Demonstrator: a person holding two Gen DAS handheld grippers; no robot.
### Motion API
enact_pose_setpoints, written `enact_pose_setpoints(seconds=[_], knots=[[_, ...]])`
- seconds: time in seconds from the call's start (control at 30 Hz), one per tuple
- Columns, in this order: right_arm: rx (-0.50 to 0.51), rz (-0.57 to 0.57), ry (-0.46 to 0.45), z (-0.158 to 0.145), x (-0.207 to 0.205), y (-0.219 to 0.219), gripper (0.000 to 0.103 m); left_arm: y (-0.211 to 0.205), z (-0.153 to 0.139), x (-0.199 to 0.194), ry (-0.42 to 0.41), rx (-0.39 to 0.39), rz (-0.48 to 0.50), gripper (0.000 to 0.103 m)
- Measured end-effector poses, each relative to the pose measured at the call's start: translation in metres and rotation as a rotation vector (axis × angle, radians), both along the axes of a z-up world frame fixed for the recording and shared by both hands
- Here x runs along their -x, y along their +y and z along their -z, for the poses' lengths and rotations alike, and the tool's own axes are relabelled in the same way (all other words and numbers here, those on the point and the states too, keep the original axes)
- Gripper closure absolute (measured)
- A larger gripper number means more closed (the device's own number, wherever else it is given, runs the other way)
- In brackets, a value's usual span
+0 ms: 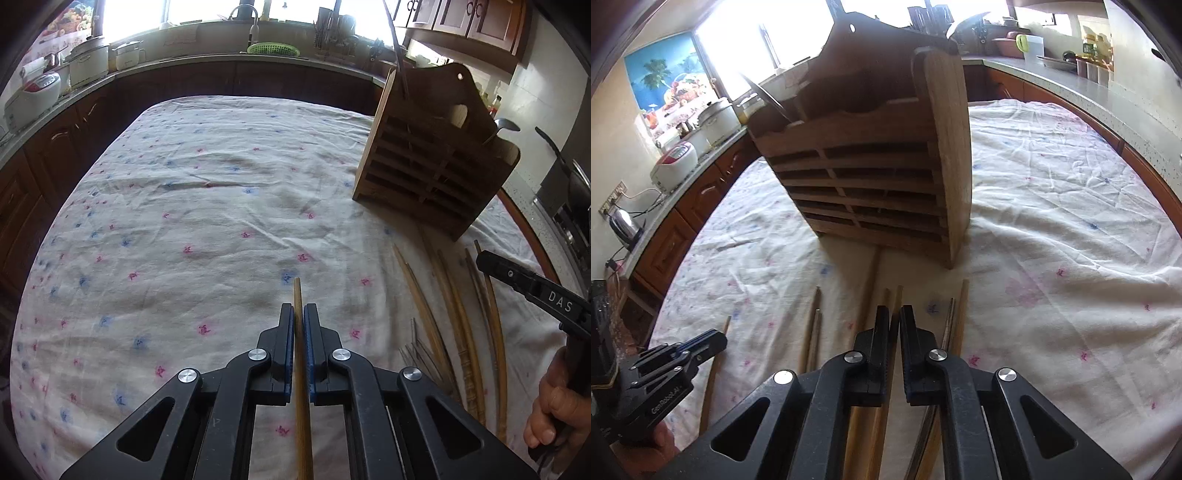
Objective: Organize utensils
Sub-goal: 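Lift the chopstick with the right gripper and insert it into the holder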
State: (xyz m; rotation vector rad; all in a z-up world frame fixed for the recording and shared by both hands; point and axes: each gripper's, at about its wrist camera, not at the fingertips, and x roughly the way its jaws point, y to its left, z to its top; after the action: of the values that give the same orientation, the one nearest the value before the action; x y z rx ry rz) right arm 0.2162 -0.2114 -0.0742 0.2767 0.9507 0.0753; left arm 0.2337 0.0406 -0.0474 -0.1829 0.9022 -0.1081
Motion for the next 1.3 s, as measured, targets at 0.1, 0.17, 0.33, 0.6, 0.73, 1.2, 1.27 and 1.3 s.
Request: enact_pose_setpoints(seconds=[0.1,0.17,0.33,0.6,0.73,1.2,1.27,1.3], knots=[[-0.020,-0.012,-0.050,-0.022,0.014,0.002,0.098,0.008,-0.019,0.015,-0.041,0.045,0.005,0.100],[-0.039,-0.011,-0.092,-0.038,0.025,-0.001,0.098,0.015,-0.034,0.028,-0.076,0.070,0.005,0.100],[-0.059,0.000,-0.176,-0.075,0.049,-0.004,0.098,0.032,-0.070,0.060,-0.157,0.133,0.015,0.100],[-0.065,0.014,-0.277,-0.121,0.078,-0.013,0.098,0.050,-0.113,0.106,-0.274,0.182,0.031,0.100],[-0.069,0.024,-0.329,-0.142,0.089,-0.019,0.098,0.052,-0.125,0.117,-0.308,0.190,0.036,0.100],[-0.068,0.038,-0.406,-0.166,0.089,-0.027,0.098,0.050,-0.140,0.111,-0.369,0.194,0.036,0.100],[-0.070,0.041,-0.409,-0.166,0.088,-0.029,0.098,0.050,-0.141,0.109,-0.374,0.196,0.040,0.100],[-0.070,0.041,-0.411,-0.167,0.087,-0.029,0.098,0.049,-0.142,0.108,-0.378,0.197,0.041,0.100]])
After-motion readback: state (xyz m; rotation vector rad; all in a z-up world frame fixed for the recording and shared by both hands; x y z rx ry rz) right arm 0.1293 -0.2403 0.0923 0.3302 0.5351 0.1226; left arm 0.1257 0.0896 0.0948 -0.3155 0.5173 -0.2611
